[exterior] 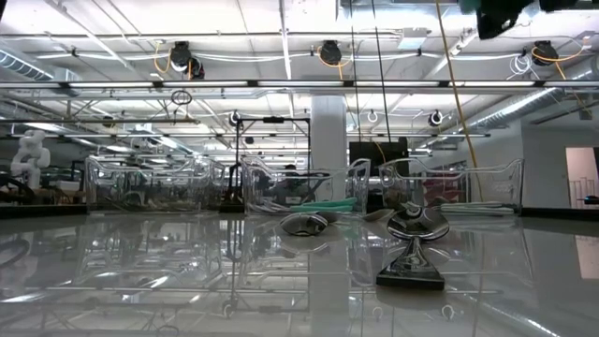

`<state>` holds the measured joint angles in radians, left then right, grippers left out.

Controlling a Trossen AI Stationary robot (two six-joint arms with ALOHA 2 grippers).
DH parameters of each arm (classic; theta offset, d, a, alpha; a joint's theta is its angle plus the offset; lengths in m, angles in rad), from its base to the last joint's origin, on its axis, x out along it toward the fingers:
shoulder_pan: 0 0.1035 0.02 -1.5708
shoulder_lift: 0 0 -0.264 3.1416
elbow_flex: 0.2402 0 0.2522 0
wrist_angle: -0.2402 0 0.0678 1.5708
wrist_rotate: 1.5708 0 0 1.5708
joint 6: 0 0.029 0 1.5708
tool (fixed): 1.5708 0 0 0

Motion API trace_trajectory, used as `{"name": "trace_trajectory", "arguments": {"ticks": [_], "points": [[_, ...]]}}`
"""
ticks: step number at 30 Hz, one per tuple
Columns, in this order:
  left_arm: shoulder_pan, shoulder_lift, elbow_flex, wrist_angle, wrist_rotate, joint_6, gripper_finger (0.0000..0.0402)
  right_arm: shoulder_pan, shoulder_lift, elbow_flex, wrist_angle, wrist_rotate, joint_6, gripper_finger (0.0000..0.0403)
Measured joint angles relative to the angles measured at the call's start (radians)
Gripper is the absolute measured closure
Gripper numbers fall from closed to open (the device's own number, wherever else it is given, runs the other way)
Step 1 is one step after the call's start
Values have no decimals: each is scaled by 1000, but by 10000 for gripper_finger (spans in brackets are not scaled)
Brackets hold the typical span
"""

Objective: Sort silverware by color (type)
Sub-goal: Put the green spoon into the center transparent bin

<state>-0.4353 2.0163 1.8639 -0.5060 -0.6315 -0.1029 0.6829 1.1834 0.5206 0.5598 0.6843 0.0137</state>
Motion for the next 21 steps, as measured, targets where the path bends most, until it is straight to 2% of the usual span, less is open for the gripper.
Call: {"name": "trace_trajectory", "arguments": {"ticks": [5,9,15,21], "points": [[-26,-1,112,-276,-18,-152,205,-11,-10,145,-476,29,226,322],[-55,-2,179,-316,-51,-129,205,-20,25,221,-746,22,408,322],[-79,-1,264,-287,-52,-36,204,-28,93,280,-941,-17,546,322],[-58,5,273,-200,-41,65,204,-59,146,306,-970,-135,554,322]]}}
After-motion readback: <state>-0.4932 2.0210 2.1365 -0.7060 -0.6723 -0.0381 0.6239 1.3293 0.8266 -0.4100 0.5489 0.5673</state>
